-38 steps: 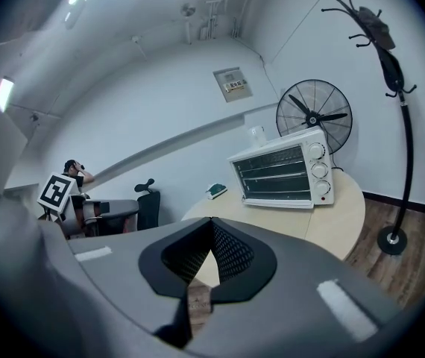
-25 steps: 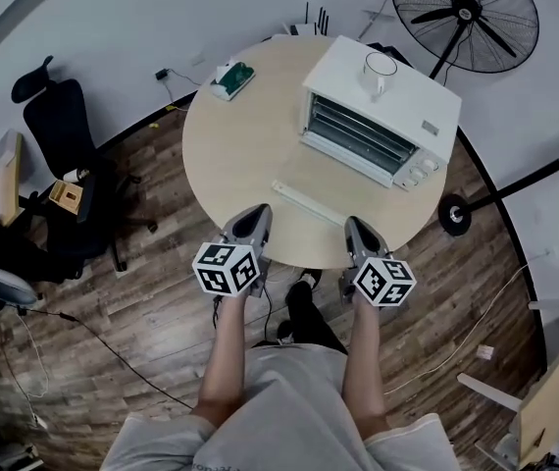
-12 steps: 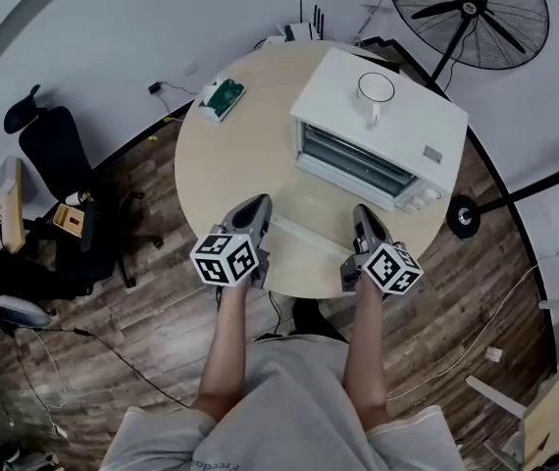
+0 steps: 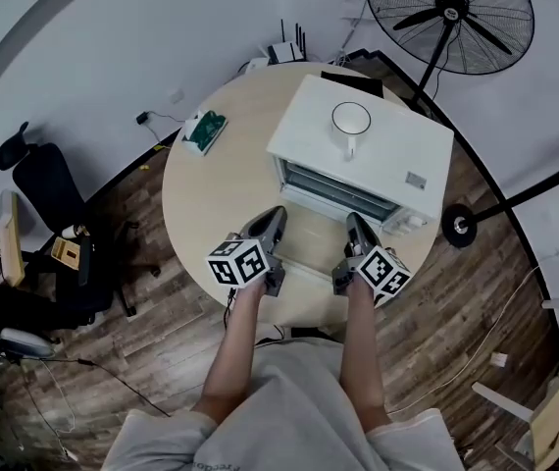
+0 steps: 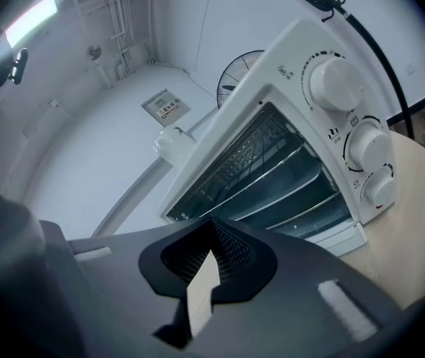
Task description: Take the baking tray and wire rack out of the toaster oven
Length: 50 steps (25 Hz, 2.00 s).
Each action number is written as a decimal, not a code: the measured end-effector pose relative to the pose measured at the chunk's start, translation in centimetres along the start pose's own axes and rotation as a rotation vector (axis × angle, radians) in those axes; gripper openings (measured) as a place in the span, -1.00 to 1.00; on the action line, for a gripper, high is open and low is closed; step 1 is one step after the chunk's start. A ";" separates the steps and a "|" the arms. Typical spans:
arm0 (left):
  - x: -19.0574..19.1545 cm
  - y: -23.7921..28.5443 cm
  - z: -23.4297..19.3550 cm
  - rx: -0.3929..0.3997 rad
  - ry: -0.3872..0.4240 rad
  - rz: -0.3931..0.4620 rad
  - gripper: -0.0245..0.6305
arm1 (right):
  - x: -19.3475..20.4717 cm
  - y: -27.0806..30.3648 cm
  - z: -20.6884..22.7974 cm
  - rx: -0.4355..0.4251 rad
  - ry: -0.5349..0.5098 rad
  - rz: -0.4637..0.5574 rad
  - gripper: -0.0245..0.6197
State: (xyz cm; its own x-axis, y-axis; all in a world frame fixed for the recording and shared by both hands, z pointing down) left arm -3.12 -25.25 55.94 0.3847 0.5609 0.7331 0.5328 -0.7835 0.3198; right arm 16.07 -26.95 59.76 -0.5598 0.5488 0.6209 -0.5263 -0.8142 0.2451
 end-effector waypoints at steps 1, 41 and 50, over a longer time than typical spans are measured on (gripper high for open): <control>0.6 0.9 -0.1 0.020 -0.049 -0.001 -0.76 | -0.1 0.2 0.6 0.005 0.018 0.007 -0.93; 5.1 21.1 -3.0 0.307 -0.748 0.030 -0.42 | -2.6 6.0 9.3 -0.003 0.486 0.144 -0.68; 5.2 21.5 -3.1 0.298 -0.826 0.055 -0.48 | -2.4 6.0 9.5 -0.020 0.549 0.155 -0.71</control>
State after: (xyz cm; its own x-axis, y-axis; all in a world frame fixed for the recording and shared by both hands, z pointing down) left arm 8.04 -40.00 68.51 0.7767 0.6288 0.0370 0.6275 -0.7775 0.0419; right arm 20.37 -34.91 66.86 -0.8790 0.4455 0.1696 -0.4206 -0.8923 0.1641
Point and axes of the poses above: the fingertips, and each gripper's own axes: y forward along the fingers, z to its right, x out of its underside, the point moved 1 cm from there along -y, backward along the fingers, and after that the axes turned 6 degrees about -z, right-handed, at the moved point
